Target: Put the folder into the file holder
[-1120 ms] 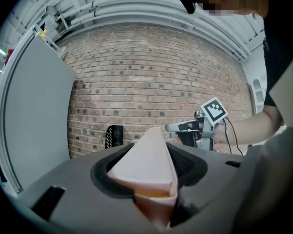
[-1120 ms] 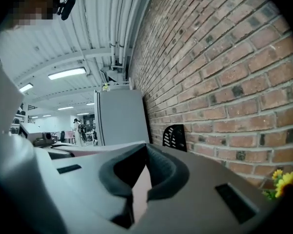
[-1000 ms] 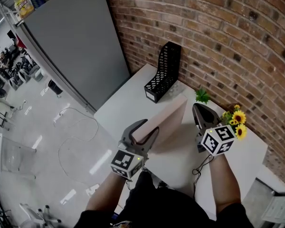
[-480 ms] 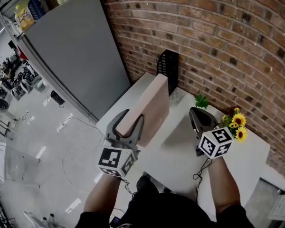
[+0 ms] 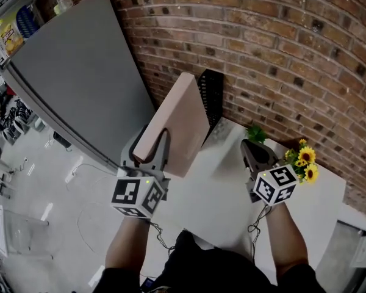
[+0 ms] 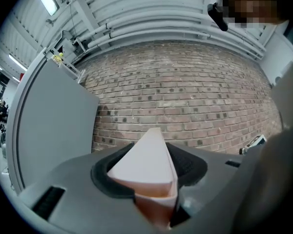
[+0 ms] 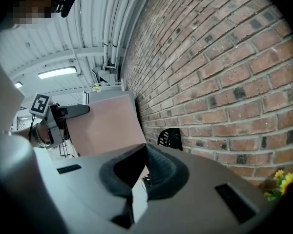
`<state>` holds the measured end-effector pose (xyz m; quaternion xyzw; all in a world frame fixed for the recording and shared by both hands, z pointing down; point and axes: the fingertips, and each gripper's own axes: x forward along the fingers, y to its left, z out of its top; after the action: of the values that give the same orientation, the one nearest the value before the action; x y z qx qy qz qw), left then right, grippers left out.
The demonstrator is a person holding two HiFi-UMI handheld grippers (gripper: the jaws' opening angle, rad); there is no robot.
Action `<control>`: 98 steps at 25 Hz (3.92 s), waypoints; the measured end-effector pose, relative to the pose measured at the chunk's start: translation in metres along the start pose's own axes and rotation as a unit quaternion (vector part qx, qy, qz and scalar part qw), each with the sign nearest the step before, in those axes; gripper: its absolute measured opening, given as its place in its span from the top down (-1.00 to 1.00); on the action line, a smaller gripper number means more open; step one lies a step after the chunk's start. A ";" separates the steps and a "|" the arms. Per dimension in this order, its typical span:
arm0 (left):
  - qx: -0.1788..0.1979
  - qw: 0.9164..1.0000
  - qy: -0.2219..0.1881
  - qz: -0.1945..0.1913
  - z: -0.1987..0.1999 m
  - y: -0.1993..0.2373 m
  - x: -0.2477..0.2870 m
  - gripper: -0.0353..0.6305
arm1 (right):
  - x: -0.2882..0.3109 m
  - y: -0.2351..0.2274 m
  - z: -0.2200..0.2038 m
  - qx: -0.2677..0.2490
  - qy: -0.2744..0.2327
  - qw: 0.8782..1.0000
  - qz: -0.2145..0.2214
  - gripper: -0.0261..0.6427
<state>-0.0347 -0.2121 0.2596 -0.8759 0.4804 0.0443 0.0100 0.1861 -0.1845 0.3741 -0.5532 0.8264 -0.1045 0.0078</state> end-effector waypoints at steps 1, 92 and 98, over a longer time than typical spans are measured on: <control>0.001 1.000 -0.001 -0.002 0.002 0.006 0.007 0.31 | 0.005 0.000 0.000 0.002 0.000 1.000 -0.005 0.91; 0.033 0.995 0.053 -0.071 -0.143 0.036 0.223 0.25 | 0.066 -0.036 -0.018 0.049 -0.001 0.987 -0.150 0.91; 0.038 0.997 0.031 -0.063 -0.116 0.034 0.187 0.25 | 0.061 -0.030 -0.013 0.041 0.000 0.991 -0.130 0.91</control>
<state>0.0445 -0.3950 0.3597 -0.9046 0.4252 -0.0016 0.0309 0.1880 -0.2490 0.3985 -0.6555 0.7421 -0.1387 0.0170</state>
